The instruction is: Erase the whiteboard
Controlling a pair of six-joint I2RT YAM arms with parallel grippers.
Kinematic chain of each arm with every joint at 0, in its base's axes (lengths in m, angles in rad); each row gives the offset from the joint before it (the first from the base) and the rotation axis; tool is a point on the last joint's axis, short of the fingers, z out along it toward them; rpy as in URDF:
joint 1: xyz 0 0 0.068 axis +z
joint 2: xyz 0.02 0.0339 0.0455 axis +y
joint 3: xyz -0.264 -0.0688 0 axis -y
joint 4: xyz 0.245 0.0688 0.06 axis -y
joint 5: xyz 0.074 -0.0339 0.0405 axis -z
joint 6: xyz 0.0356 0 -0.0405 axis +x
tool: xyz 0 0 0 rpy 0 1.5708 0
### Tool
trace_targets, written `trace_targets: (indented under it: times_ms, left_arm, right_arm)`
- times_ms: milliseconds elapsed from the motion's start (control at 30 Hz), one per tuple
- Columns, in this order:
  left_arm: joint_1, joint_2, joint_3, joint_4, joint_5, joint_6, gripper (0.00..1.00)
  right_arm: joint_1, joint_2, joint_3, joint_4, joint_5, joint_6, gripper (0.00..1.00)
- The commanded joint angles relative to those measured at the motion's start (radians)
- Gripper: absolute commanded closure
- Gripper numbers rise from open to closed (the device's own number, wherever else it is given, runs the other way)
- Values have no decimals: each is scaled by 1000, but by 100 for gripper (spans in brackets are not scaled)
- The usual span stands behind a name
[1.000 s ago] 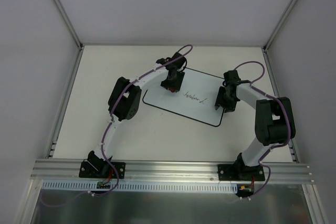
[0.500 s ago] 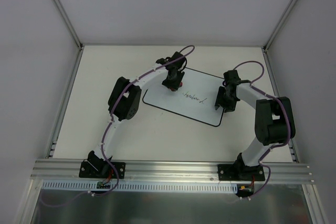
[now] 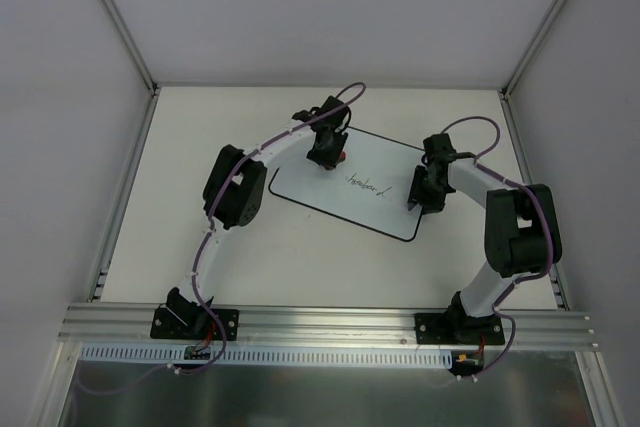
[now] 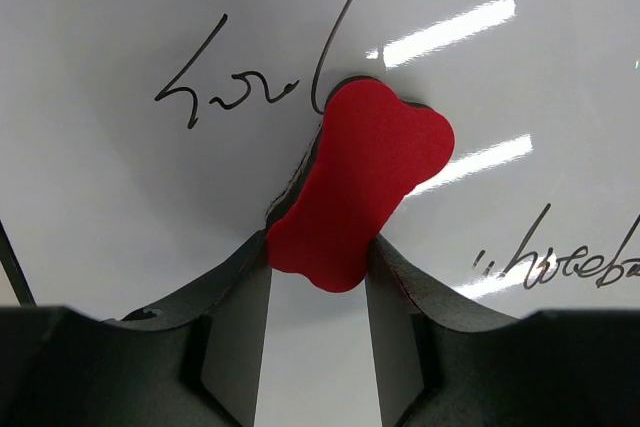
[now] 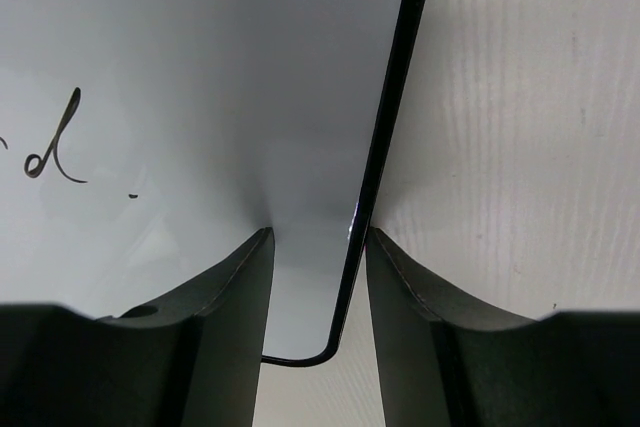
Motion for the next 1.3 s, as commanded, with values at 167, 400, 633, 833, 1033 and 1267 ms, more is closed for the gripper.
trace_targets:
  times_ms: [167, 400, 633, 833, 1033, 1267]
  left_arm:
    - [64, -78, -64, 5, -4, -20, 100]
    - [121, -81, -59, 5, -24, -23, 100]
    - [193, -28, 1, 2, -18, -19, 100]
    - [210, 5, 31, 2, -26, 10, 100]
    - [205, 45, 113, -1, 58, 86, 100]
    - [185, 25, 79, -1, 68, 81, 81]
  right_arm:
    - [116, -17, -41, -67, -92, 76, 57]
    - [179, -37, -92, -39, -97, 114, 57]
    - [193, -45, -87, -39, -75, 111, 57]
    - [205, -63, -92, -39, -63, 90, 55]
    - [208, -75, -92, -42, -62, 74, 54]
    - [213, -72, -87, -42, -58, 60, 52]
